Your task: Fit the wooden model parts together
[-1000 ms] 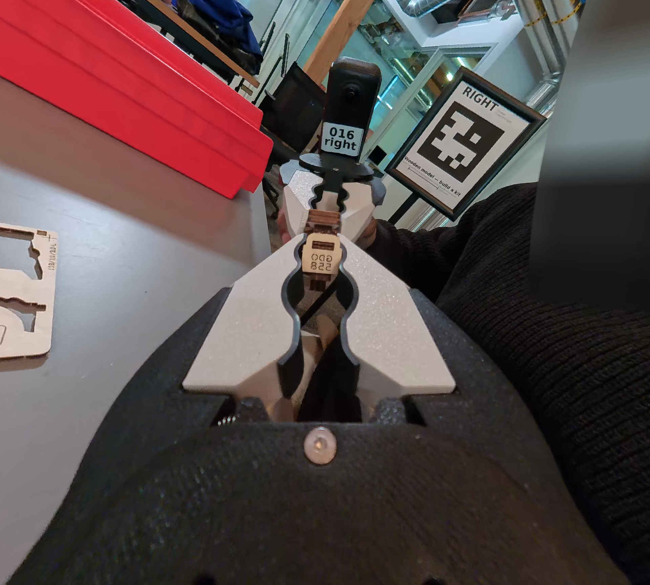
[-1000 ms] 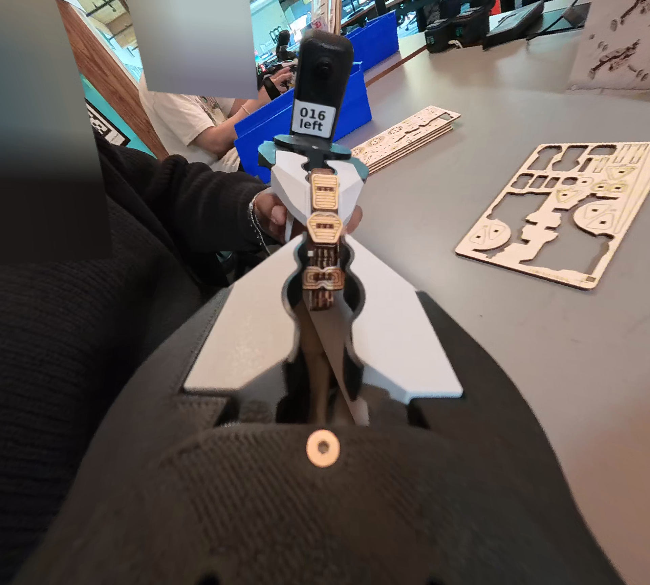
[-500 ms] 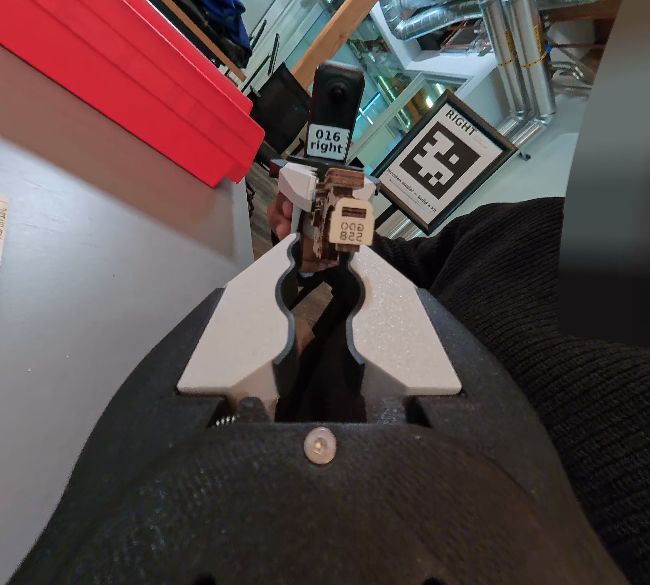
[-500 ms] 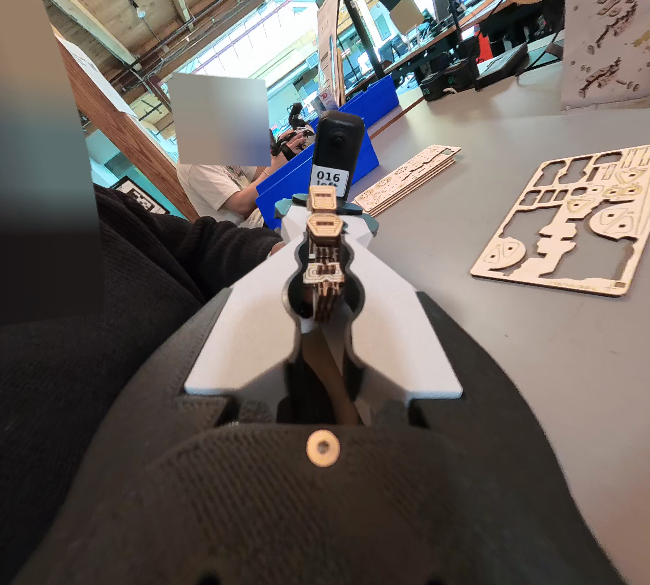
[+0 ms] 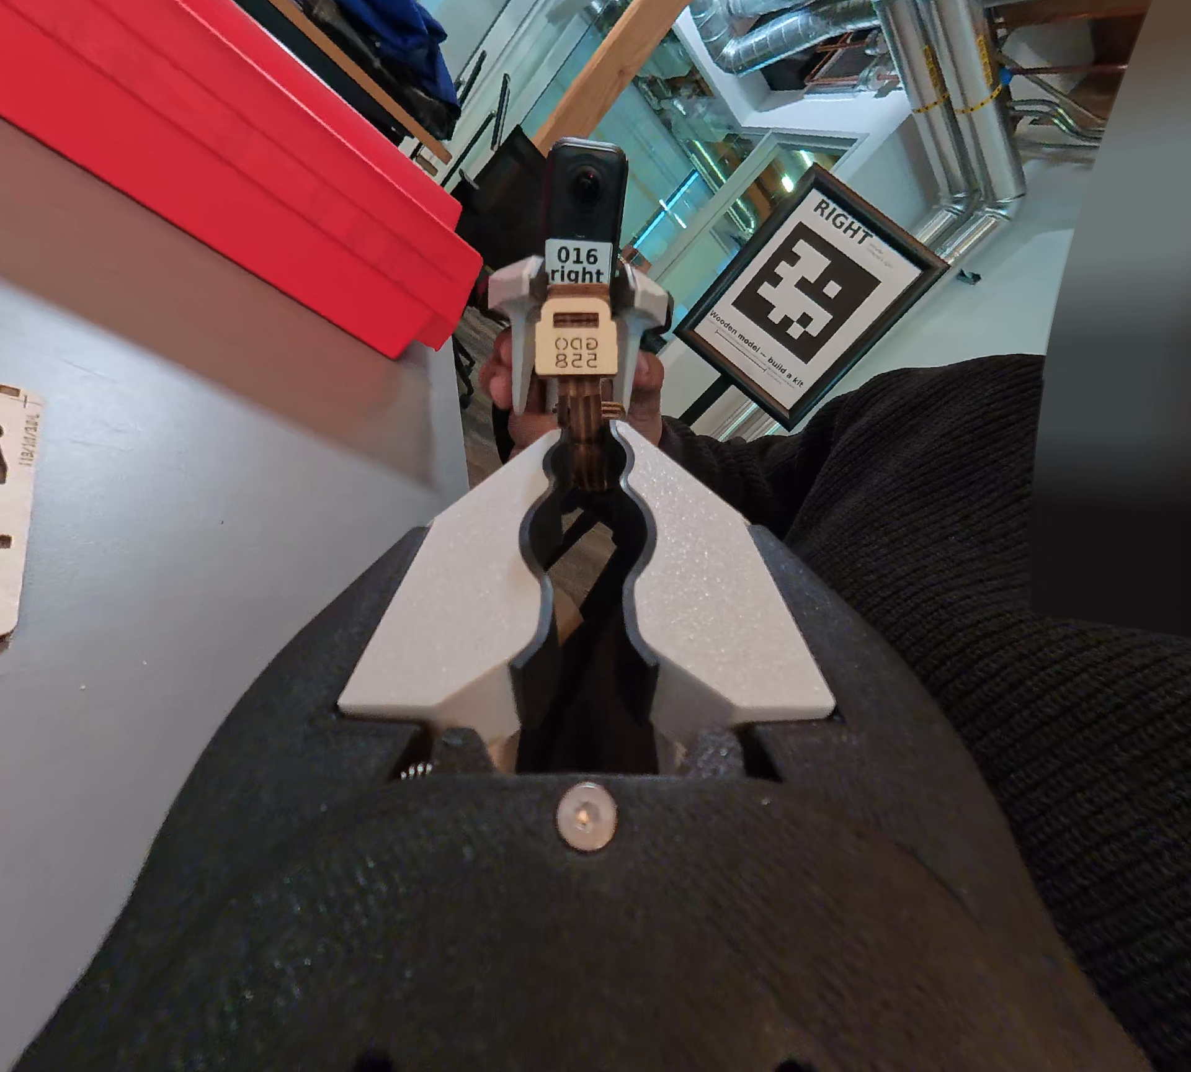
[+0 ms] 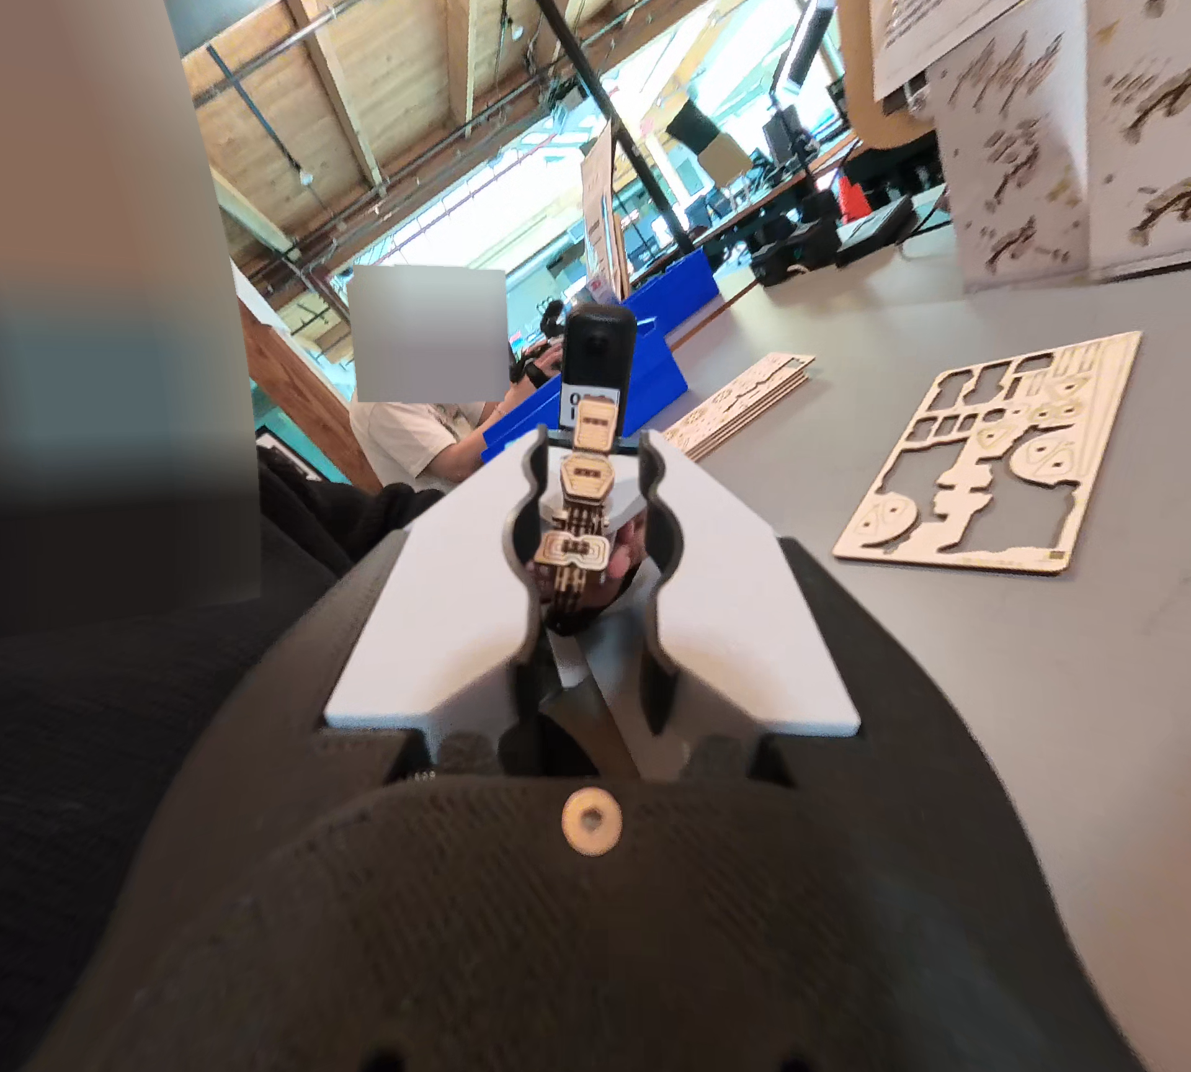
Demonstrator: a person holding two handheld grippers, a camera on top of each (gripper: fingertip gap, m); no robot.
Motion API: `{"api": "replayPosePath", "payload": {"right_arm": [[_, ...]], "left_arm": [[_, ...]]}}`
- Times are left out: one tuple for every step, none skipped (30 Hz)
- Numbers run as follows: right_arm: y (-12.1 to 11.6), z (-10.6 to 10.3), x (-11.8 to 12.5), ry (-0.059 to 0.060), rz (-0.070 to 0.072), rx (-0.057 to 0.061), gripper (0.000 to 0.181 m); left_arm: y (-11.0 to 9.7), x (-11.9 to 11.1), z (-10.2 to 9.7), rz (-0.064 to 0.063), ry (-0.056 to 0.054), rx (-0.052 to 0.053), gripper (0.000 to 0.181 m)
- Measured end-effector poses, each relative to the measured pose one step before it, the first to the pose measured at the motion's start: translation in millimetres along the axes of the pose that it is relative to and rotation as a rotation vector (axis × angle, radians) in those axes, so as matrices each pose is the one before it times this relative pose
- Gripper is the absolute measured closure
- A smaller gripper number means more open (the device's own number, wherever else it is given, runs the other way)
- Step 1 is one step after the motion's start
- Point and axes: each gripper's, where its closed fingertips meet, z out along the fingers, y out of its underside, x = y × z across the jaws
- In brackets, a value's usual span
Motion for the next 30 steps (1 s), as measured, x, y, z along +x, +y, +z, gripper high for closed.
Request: {"api": "replayPosePath", "payload": {"right_arm": [[-3.27,-2.07,0.98,0.005,0.0017,0.0161,0.157],[-1.67,-1.11,0.34,0.0022,-0.0008,0.0091,0.16],[-0.63,-0.25,-0.25,0.001,-0.0028,0.004,0.163],[0.06,0.33,-0.73,-0.0004,-0.0051,0.0002,0.166],[1.41,0.96,-0.76,0.0006,-0.0063,-0.0063,0.169],[3.84,1.78,-0.14,0.0033,-0.0071,-0.0199,0.172],[7.21,2.74,0.45,0.0051,-0.0071,-0.0394,0.176],[8.14,3.11,0.3,0.0026,-0.002,-0.0455,0.181],[3.0,1.22,-0.7,-0.0046,0.0043,-0.0188,0.181],[-0.41,-0.85,-0.97,-0.0063,0.0044,-0.0038,0.181],[-1.44,-1.67,0.37,0.0023,-0.0036,0.0004,0.181],[-4.61,-2.77,0.88,0.008,-0.0113,0.0215,0.181],[-6.25,-3.1,0.17,0.0029,-0.0074,0.0322,0.181],[-5.11,-2.31,-0.42,-0.0027,0.0035,0.0266,0.181],[-2.28,-0.93,-0.34,-0.0044,0.0095,0.0128,0.181],[1.15,0.49,-0.3,-0.0045,0.0096,-0.0034,0.181],[3.54,1.74,0.01,-0.0024,0.0073,-0.015,0.181],[4.26,2.2,0.15,0.0003,0.0045,-0.0192,0.181],[4.22,2.19,0.68,0.0044,0.0025,-0.0217,0.181],[5.12,2.13,1.56,0.0102,0.0006,-0.029,0.181],[5.45,1.9,1.72,0.0099,-0.0017,-0.031,0.181],[2.52,0.75,0.44,0.0017,-0.0013,-0.0126,0.181],[0.12,-0.15,-0.02,-0.0017,0.0053,0.0005,0.181],[-0.11,0.08,0.25,-0.001,0.0079,0.0003,0.181],[-0.12,0.01,0.45,0.0003,0.0049,0.0022,0.181],[0.1,0.0,0.91,0.0029,0.0034,0.0015,0.181],[0.1,-0.13,0.94,0.0024,0.0041,0.0008,0.181],[-0.19,-0.17,0.6,0.0007,0.0052,0.002,0.181],[-0.5,-0.25,0.33,-0.0012,0.0052,0.004,0.181],[-0.47,-0.12,0.2,-0.0017,0.0056,0.004,0.181]], "left_arm": [[0.53,-1.02,0.14,-0.0061,-0.0048,-0.0025,0.174],[0.44,-0.47,0.11,-0.0039,-0.0012,-0.0026,0.174],[-0.19,-0.21,-0.17,-0.0021,-0.001,-0.0003,0.174],[-0.3,-0.01,-0.14,-0.0019,0.0001,0.0008,0.174],[-0.57,0.32,-0.18,-0.0013,0.0016,0.0018,0.174],[-0.16,0.44,0.04,-0.0005,0.0019,0.0001,0.174],[0.2,0.57,0.19,0.0015,0.001,-0.0023,0.174],[0.66,0.08,0.33,0.0047,-0.0027,-0.0053,0.174],[2.29,-2.39,-0.29,0.0108,-0.0168,-0.0128,0.174],[-0.49,-0.29,0.03,0.0024,-0.0005,0.0029,0.174],[-1.21,0.45,0.08,-0.0089,0.0042,0.0034,0.174],[-0.26,0.24,-0.05,-0.0039,0.0007,0.0008,0.174],[0.52,-0.39,-0.07,0.003,-0.0044,-0.0035,0.174],[0.96,-0.37,0.12,0.0028,-0.0031,-0.0055,0.174],[0.64,0.66,0.42,-0.0021,0.0041,-0.0051,0.174],[0.59,0.98,0.59,-0.0035,0.0064,-0.0044,0.174],[0.86,0.29,0.49,-0.0007,0.0013,-0.004,0.174],[1.48,0.01,0.44,0.0007,0.0006,-0.0077,0.174],[1.55,0.17,0.5,-0.0012,0.0026,-0.0098,0.174],[0.63,-0.36,0.25,-0.0019,-0.0016,-0.0039,0.174],[-0.09,-0.55,-0.11,-0.0013,-0.0031,0.0011,0.174],[1.29,-1.69,-0.17,-0.0017,-0.0081,-0.0075,0.174],[-0.12,-0.77,-0.31,-0.0026,-0.0006,0.0015,0.174],[-0.24,0.12,-0.09,-0.0054,0.0051,0.0028,0.174],[-0.38,-0.4,-0.04,-0.0038,-0.0003,0.0061,0.174],[-0.17,-1.0,-0.02,-0.0037,-0.0043,0.0053,0.174],[-0.29,-0.71,-0.14,-0.005,-0.0018,0.0061,0.174],[-0.72,-0.37,-0.16,-0.0089,0.0011,0.0065,0.174],[-1.25,0.21,-0.26,-0.0093,0.0052,0.0087,0.174],[-1.08,-0.15,-0.43,-0.0085,0.0038,0.0076,0.174]]}}
